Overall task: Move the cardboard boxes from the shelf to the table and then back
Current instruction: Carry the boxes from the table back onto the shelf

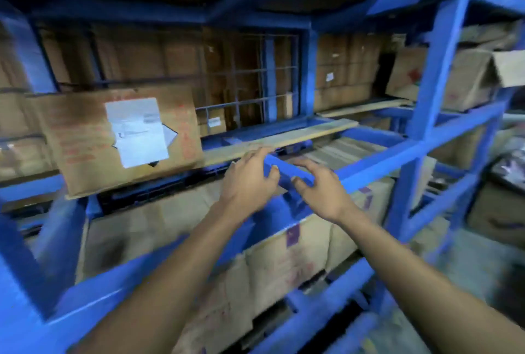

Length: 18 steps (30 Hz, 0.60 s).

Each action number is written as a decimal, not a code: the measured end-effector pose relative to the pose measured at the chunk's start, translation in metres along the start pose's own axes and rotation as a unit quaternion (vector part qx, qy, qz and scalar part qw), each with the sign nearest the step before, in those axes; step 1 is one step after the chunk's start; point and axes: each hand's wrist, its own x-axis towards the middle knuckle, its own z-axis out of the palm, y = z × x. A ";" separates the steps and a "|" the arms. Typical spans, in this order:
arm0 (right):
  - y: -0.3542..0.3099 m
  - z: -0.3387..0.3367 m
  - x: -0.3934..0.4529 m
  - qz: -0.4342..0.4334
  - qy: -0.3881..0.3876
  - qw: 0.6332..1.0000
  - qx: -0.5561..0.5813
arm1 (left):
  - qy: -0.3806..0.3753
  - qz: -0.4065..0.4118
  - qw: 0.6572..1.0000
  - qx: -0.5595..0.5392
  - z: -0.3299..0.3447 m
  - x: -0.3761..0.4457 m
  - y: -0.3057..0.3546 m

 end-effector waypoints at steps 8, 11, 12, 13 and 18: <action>0.050 -0.129 -0.246 0.293 0.173 0.938 -0.073 | -0.187 0.141 0.943 -0.238 0.111 -0.100 0.136; 0.052 -0.183 -0.331 0.372 0.248 0.888 -0.110 | -0.285 0.190 0.892 -0.295 0.147 -0.144 0.208; 0.049 -0.200 -0.357 0.392 0.276 0.869 -0.120 | -0.317 0.205 0.873 -0.309 0.156 -0.160 0.233; 0.043 -0.216 -0.381 0.407 0.305 0.850 -0.133 | -0.340 0.221 0.855 -0.324 0.161 -0.176 0.259; -0.006 -0.269 -0.484 0.452 0.426 0.764 -0.175 | -0.437 0.289 0.760 -0.386 0.169 -0.266 0.373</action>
